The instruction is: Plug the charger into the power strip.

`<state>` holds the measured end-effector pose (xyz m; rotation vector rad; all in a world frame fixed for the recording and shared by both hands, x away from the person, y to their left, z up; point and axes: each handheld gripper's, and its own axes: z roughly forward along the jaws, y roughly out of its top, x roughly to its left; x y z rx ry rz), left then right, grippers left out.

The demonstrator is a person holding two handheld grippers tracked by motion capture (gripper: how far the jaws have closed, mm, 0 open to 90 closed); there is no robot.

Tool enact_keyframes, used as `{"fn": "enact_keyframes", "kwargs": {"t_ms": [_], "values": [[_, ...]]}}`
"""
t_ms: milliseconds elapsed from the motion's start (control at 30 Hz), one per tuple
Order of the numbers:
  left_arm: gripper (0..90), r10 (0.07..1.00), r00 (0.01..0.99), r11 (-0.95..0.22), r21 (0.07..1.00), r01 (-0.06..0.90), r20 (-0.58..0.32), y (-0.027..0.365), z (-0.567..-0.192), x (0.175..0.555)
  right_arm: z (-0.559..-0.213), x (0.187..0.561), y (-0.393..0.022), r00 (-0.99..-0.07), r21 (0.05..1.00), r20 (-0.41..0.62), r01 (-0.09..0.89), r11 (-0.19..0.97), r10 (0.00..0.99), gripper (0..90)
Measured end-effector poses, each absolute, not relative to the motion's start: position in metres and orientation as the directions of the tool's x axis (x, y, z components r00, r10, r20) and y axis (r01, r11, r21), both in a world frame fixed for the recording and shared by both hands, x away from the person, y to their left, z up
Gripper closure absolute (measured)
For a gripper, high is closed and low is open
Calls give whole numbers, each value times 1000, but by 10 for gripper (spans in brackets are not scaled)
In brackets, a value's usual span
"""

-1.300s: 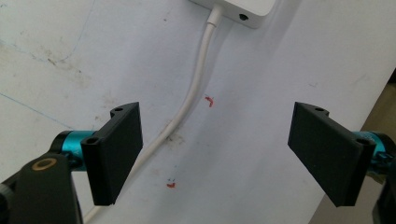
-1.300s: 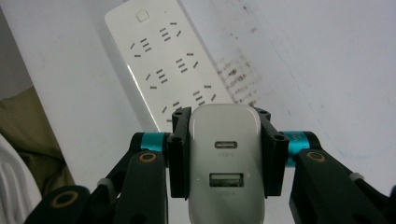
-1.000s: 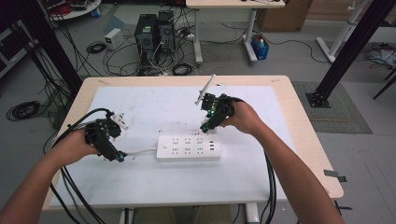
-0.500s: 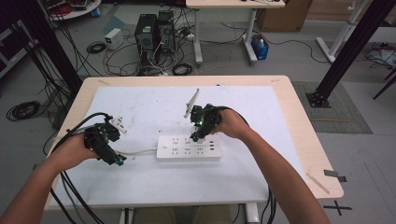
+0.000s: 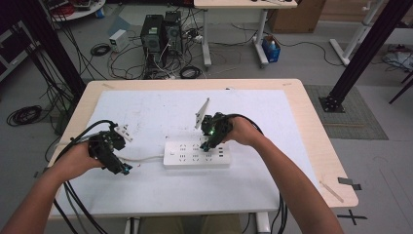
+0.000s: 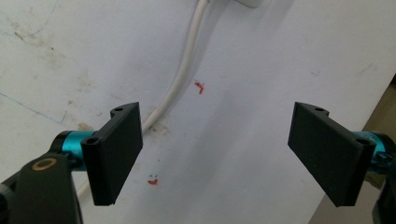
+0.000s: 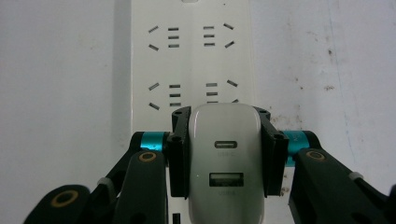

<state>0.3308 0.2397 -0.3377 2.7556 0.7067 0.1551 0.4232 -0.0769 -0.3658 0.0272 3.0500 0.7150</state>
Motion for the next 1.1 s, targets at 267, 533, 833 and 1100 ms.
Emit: {"fn": "enact_keyframes", "kwargs": {"t_ms": [267,533,833,1100], "values": [[180,478,878,-842,298,450,24,238,-341,331,-367,421,-77,-1000,391,-22,4,920,14,625],[180,480,877,-839,305,451,23,237,-340,330,-366,419,-60,-1000,249,-27,7,969,14,623],[180,482,876,-835,315,452,21,237,-341,328,-365,417,-48,-999,142,-46,15,990,22,626],[180,477,879,-836,315,449,13,231,-342,329,-366,417,-49,-998,155,-44,36,987,43,627]]}}
